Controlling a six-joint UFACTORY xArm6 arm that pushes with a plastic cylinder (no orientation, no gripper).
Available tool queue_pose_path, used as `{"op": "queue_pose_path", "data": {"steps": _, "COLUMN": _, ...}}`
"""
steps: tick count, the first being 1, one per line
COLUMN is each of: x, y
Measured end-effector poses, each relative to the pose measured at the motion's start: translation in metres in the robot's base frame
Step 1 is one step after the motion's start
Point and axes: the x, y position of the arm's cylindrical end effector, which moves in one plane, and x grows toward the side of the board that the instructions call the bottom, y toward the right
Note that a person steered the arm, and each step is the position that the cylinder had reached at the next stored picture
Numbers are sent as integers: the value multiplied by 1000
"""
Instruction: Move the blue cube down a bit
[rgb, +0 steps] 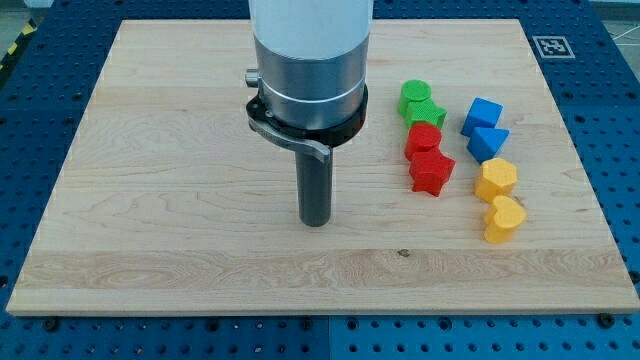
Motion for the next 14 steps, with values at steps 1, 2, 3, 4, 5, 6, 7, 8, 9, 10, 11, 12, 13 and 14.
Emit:
{"op": "queue_pose_path", "data": {"steps": 1, "x": 0, "y": 0}}
{"op": "queue_pose_path", "data": {"steps": 2, "x": 15, "y": -4}}
{"op": "queue_pose_path", "data": {"steps": 3, "x": 39, "y": 47}}
{"op": "queue_pose_path", "data": {"steps": 4, "x": 39, "y": 47}}
{"op": "queue_pose_path", "data": {"steps": 5, "x": 56, "y": 114}}
{"op": "queue_pose_path", "data": {"steps": 6, "x": 71, "y": 187}}
{"op": "queue_pose_path", "data": {"steps": 7, "x": 71, "y": 199}}
{"op": "queue_pose_path", "data": {"steps": 8, "x": 32, "y": 264}}
{"op": "queue_pose_path", "data": {"steps": 9, "x": 18, "y": 263}}
{"op": "queue_pose_path", "data": {"steps": 10, "x": -42, "y": 263}}
{"op": "queue_pose_path", "data": {"steps": 11, "x": -64, "y": 263}}
{"op": "queue_pose_path", "data": {"steps": 12, "x": -114, "y": 261}}
{"op": "queue_pose_path", "data": {"steps": 13, "x": -135, "y": 261}}
{"op": "queue_pose_path", "data": {"steps": 14, "x": -155, "y": 261}}
